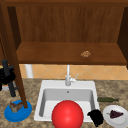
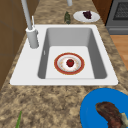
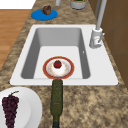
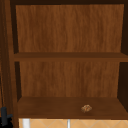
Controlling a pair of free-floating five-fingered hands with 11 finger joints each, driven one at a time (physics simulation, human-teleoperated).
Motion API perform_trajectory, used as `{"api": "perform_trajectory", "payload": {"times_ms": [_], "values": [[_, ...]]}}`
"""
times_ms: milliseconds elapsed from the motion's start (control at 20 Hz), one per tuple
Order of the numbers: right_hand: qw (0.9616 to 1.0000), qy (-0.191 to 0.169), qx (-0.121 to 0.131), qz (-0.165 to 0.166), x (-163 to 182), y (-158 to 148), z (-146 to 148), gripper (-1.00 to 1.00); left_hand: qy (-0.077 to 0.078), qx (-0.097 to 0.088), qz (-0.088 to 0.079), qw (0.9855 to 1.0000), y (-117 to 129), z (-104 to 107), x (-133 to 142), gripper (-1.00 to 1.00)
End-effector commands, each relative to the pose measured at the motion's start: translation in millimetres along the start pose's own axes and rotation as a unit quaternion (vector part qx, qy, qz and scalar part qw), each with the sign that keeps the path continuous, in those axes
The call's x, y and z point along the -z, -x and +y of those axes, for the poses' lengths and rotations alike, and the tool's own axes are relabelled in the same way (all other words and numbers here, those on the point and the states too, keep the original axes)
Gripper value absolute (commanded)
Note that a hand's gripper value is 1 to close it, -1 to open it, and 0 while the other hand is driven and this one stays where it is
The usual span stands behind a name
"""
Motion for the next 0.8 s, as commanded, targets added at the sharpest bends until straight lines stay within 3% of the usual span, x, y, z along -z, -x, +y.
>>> {"api": "perform_trajectory", "payload": {"times_ms": [0, 450, 600, 750], "values": [[1.0, 0.0, 0.0, 0.0, 0, 0, 0, 0.0, -0.004, 0.001, -0.002, 1.0, -1, 29, -31, 1.0], [1.0, 0.0, 0.0, 0.0, 0, 0, 0, 0.0, -0.006, -0.032, -0.017, 0.9994, 9, 87, -40, 1.0], [1.0, 0.0, 0.0, 0.0, 0, 0, 0, 0.0, -0.006, -0.058, -0.016, 0.9981, 26, 93, -49, 1.0], [1.0, 0.0, 0.0, 0.0, 0, 0, 0, 0.0, -0.01, -0.072, -0.021, 0.9971, 30, 114, -53, 1.0]]}}
